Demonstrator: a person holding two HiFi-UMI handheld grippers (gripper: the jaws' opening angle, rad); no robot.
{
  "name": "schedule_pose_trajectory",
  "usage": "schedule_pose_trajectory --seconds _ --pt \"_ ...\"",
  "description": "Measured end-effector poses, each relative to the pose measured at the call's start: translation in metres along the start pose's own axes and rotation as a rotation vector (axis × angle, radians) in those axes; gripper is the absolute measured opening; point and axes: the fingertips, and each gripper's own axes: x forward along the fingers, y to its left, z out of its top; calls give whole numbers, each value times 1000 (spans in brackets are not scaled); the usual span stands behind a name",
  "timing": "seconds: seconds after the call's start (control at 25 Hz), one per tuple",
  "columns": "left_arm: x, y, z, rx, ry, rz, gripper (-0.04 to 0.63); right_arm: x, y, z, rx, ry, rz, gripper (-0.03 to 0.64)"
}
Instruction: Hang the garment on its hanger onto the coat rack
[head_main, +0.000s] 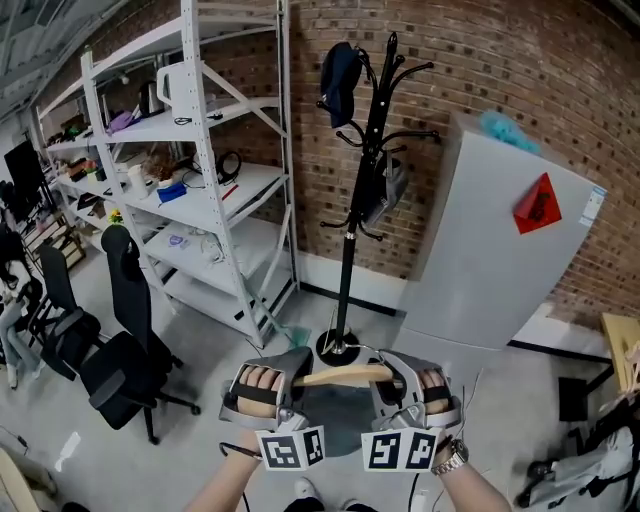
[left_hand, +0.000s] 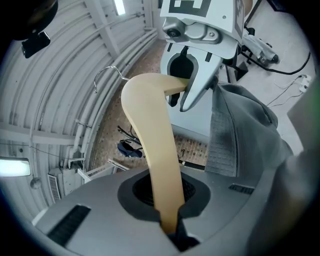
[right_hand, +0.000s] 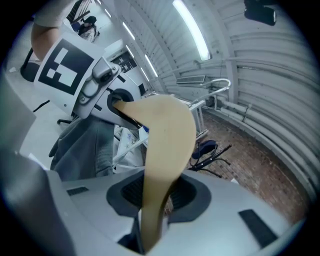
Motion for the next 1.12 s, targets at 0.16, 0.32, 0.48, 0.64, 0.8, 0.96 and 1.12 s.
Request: schedule_pose_trajectory --seconds 0.16,0.32,0.48,0.64,0.8,0.96,1.12 --pt "18 5 -7 3 -54 -5 4 17 -3 -2 19 46 -33 89" --pt "33 8 -12 15 -89 -16 3 29 -4 -2 36 73 -51 89" --pt "50 7 -11 11 -106 -29 3 41 -9 -12 38 98 -49 94" --pt "76 4 -11 19 -109 -43 5 61 -16 -26 45 104 -51 95" --pt "109 0 -10 18 -94 -49 4 87 -28 -43 40 95 -42 97" --pt "146 3 -6 23 -79 -34 3 114 -47 -60 32 69 -46 95" --pt "184 7 0 25 -63 -15 4 142 -69 -77 18 45 -46 95"
